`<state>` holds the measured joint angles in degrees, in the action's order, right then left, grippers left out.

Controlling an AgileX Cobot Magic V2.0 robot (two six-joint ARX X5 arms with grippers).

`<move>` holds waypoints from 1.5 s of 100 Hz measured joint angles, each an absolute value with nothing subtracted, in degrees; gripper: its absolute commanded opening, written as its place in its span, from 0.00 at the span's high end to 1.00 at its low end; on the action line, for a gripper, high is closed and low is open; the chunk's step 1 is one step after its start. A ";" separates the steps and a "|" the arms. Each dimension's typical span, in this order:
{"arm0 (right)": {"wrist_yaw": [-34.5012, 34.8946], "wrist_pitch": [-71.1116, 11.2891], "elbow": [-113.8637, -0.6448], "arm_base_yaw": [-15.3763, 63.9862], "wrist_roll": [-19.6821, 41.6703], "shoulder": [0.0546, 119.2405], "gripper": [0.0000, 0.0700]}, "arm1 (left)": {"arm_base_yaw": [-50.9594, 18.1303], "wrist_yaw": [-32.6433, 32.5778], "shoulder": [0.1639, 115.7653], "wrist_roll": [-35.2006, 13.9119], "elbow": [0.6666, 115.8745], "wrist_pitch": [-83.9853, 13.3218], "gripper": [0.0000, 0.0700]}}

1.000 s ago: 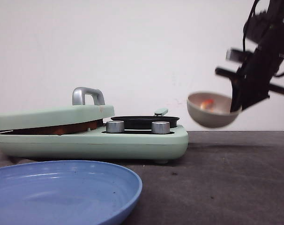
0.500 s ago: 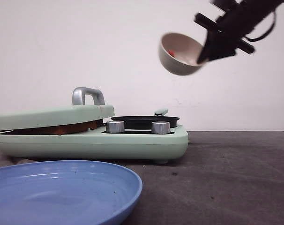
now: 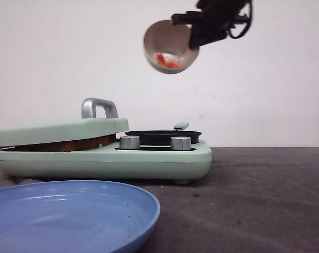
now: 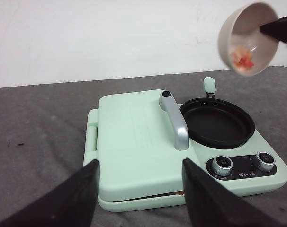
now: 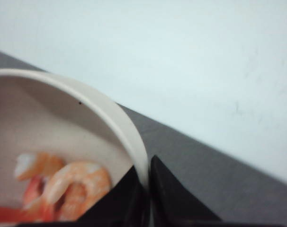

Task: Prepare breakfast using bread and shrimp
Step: 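Carry the bowl with the right gripper over the black frying pan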

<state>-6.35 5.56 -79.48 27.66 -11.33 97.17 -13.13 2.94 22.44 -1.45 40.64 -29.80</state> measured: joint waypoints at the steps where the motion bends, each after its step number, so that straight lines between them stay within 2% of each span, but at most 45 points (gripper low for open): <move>1: -6.85 5.69 -79.48 27.92 -11.99 97.34 1.00 | -13.13 2.92 22.44 -1.48 40.64 -29.80 0.60; 25: -19.79 8.27 -79.48 32.58 -25.02 103.33 1.00 | -13.13 2.92 22.44 -1.43 40.64 -29.82 0.60; 50: -32.67 19.59 -79.48 36.67 -40.03 109.75 1.00 | -13.13 2.92 22.44 -0.97 40.64 -30.59 0.60; 64: -33.71 24.08 -79.48 38.54 -46.15 111.15 1.00 | -13.13 2.92 22.44 -0.95 40.64 -31.51 0.60; 97: -37.43 37.12 -79.48 38.13 -49.47 111.15 1.00 | -13.15 2.94 22.41 -0.75 40.64 -32.77 0.60; 136: -37.95 41.65 -79.44 37.39 -49.65 111.13 1.00 | -13.13 2.94 22.41 -0.73 40.64 -32.77 0.60; 150: -39.24 48.80 -76.12 37.01 -49.28 111.13 1.00 | -13.13 2.94 22.41 -0.73 40.64 -32.77 0.60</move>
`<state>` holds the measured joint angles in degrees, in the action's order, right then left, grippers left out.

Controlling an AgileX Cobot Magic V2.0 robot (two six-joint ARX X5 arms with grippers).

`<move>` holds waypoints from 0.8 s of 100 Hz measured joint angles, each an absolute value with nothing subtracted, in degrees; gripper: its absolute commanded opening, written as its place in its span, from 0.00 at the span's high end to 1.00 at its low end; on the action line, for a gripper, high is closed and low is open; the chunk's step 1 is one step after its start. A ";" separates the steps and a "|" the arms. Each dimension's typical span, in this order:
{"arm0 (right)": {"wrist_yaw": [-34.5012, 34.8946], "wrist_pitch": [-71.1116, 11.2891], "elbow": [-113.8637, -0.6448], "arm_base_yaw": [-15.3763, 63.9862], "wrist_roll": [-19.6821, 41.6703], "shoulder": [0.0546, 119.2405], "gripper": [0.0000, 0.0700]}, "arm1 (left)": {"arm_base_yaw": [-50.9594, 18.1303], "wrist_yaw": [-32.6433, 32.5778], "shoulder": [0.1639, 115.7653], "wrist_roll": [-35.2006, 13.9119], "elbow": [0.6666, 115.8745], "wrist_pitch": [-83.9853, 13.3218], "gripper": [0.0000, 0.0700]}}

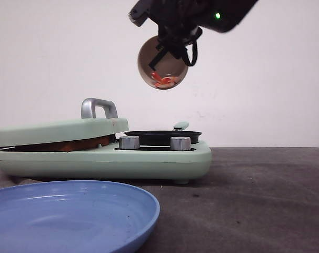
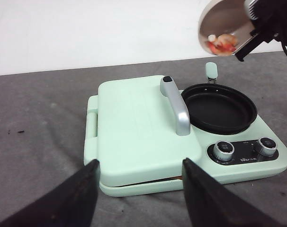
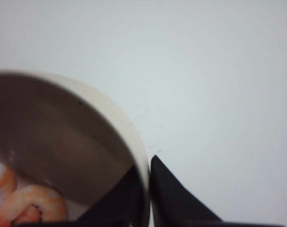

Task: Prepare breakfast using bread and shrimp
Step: 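Carry the bowl with the right gripper over the black frying pan, then tilt the bowl with the right gripper to pour shrimp into the pan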

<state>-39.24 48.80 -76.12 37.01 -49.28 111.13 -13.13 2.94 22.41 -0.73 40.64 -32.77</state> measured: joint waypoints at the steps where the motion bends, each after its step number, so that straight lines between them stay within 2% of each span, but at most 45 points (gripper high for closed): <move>1: -39.24 49.32 -75.70 37.01 -49.25 111.13 1.00 | -13.15 2.92 22.41 -0.73 40.64 -32.77 0.60; 11: -39.29 53.41 -71.44 36.73 -49.21 111.13 1.00 | -13.13 2.94 22.41 -0.73 40.64 -32.77 0.60; 25: -39.13 54.28 -68.18 36.73 -48.34 111.13 1.00 | -13.13 2.94 22.41 -0.73 40.64 -32.77 0.60; 68: -39.03 56.62 -67.99 37.06 -45.08 111.13 1.00 | -13.13 2.94 22.41 -0.73 40.64 -32.77 0.60; 80: -38.96 59.83 -67.70 37.58 -44.95 111.13 1.00 | -13.13 2.94 22.41 -0.69 40.64 -32.77 0.60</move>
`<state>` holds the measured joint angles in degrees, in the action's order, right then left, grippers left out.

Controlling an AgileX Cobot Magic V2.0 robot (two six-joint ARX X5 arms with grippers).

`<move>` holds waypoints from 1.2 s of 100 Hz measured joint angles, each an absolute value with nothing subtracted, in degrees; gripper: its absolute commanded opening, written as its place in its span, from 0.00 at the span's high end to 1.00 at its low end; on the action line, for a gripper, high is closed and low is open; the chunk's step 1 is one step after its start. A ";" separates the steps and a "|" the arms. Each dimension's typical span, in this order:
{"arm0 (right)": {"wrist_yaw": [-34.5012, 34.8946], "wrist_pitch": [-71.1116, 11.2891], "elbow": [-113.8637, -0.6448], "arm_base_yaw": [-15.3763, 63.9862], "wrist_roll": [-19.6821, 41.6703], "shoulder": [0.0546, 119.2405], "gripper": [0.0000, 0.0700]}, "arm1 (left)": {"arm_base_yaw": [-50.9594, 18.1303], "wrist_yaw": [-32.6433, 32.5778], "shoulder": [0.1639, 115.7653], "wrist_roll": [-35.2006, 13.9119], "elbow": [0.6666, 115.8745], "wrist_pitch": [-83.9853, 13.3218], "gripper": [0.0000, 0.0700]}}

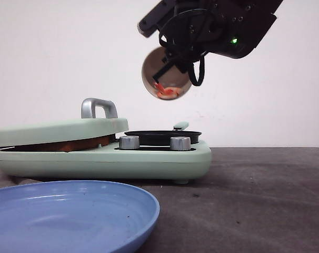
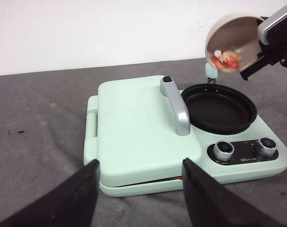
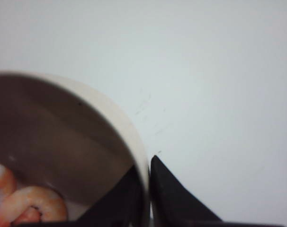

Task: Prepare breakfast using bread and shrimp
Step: 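Tilt the bowl with the right gripper to pour shrimp into the pan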

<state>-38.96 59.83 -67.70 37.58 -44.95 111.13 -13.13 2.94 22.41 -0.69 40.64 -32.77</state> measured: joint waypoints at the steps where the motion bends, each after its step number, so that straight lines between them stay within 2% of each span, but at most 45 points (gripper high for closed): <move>1: -38.94 60.20 -67.61 37.63 -44.93 111.13 1.00 | -13.13 2.94 22.41 -0.67 40.64 -32.77 0.60; 29: -37.19 66.92 -61.36 37.85 -44.88 111.13 1.00 | -13.13 2.94 22.41 -0.47 40.64 -32.80 0.60; 58: -36.03 70.74 -60.31 38.09 -44.84 111.13 1.00 | -13.15 2.94 22.41 -0.05 40.64 -32.77 0.60; 78: -35.94 77.08 -58.46 38.37 -44.80 111.13 1.00 | -13.13 2.94 22.41 0.12 40.64 -32.80 0.60; 120: -32.67 77.36 -58.35 39.07 -44.77 111.13 1.00 | -13.13 2.94 22.41 0.47 40.64 -32.80 0.60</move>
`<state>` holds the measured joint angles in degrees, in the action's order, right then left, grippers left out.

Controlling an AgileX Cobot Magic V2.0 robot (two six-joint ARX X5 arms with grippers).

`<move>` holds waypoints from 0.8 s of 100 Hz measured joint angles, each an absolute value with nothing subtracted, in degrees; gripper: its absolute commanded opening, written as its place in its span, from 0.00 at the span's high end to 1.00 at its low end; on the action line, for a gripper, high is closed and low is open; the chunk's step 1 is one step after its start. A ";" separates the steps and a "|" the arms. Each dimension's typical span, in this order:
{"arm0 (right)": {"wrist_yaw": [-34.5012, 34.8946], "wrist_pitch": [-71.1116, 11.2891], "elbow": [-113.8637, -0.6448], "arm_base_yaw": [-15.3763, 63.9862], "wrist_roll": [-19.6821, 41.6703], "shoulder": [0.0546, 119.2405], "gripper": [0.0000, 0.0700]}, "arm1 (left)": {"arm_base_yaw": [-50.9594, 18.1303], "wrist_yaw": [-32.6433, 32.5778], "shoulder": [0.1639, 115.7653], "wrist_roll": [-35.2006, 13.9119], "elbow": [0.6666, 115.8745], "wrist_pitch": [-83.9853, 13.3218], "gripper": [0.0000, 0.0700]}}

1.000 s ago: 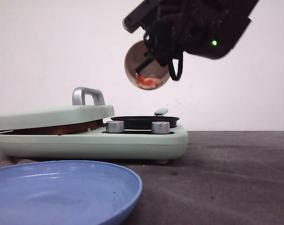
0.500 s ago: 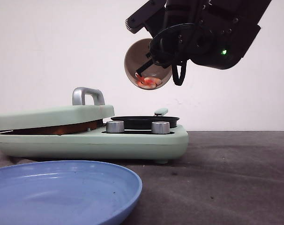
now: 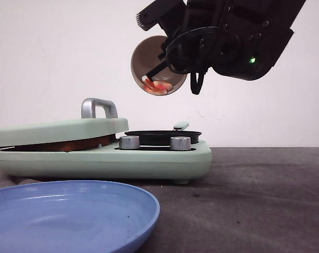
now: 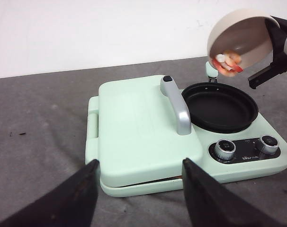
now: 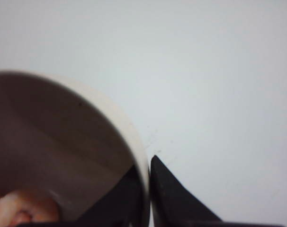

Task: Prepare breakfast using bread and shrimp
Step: 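Tilt the bowl with the right gripper to pour shrimp into the pan, then carry the emptied bowl back beside the machine with the right gripper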

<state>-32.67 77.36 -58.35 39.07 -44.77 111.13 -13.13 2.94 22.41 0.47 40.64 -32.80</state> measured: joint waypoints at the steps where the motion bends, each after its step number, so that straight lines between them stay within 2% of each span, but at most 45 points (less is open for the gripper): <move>1: -32.67 77.36 -58.35 39.07 -44.77 111.13 1.00 | -13.13 2.94 22.41 0.47 40.64 -32.80 0.60; 30: -29.54 77.43 -58.35 38.48 -44.77 111.13 1.00 | -13.13 2.94 22.41 0.51 40.64 -32.80 0.60; 70: -30.30 77.43 -58.35 37.47 -44.64 111.13 1.00 | -13.13 2.94 22.41 0.51 40.64 -32.80 0.60; 80: -32.45 77.43 -58.33 37.47 -43.57 111.13 1.00 | -13.13 2.94 22.41 0.51 40.64 -32.80 0.60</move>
<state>-32.45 77.43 -58.33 37.47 -43.57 111.13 -13.13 2.94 22.41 0.51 40.64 -32.80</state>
